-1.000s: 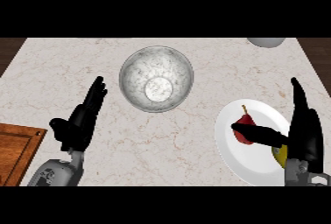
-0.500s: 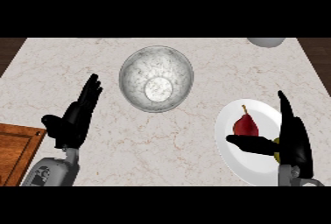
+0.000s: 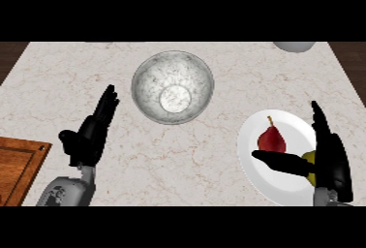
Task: Pick the pear from the plate and place it in the bowl
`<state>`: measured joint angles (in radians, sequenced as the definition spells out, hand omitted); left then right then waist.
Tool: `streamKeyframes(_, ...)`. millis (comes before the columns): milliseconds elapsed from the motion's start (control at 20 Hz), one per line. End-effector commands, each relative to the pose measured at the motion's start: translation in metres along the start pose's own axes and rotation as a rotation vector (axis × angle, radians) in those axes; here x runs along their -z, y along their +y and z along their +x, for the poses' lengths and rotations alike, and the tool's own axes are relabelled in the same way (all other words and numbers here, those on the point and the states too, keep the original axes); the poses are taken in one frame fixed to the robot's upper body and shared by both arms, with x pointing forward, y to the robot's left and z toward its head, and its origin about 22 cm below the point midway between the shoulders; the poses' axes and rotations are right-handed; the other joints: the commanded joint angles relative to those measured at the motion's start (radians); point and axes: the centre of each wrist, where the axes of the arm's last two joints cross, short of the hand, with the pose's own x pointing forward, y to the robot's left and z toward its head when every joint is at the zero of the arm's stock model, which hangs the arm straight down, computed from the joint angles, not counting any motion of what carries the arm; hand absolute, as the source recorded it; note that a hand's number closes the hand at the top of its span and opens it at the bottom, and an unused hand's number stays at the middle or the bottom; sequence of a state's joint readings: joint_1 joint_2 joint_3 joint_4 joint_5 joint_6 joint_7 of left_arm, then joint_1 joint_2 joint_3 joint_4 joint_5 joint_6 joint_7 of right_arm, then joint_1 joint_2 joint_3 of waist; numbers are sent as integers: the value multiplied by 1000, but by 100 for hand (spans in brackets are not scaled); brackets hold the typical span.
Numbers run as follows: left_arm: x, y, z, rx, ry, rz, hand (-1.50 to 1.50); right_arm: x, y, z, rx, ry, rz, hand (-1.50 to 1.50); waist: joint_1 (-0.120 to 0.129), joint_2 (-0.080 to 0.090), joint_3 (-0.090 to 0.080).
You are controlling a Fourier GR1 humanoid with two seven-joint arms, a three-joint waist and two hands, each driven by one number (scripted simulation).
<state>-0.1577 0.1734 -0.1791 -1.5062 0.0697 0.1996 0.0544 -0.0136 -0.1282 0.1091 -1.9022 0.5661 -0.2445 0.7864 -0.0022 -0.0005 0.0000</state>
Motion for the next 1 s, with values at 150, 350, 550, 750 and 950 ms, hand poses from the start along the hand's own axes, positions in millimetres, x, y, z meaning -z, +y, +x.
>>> streamKeyframes(150, 11, 3, 9, -6, -16, 3, 0, -7, 3, -3, 98, -18, 4, -150, -1, 0, 0)
streamKeyframes(350, -12, 12, 7, 5, -7, 7, 0, -5, 1, -16, 130, 24, 10, -150, 1, 0, 0)
streamKeyframes(550, -7, 9, 5, 7, -6, 16, 0, 12, 35, -19, 148, 16, 23, -150, 3, 0, 0)
streamKeyframes(750, -2, 2, 5, 0, -4, 14, 0, -1, 44, -41, 146, 35, 16, -150, 1, 0, 0)
streamKeyframes(950, 6, -7, 11, -14, 5, 15, 0, 29, 39, -56, 173, 24, 11, -150, 2, 1, 0)
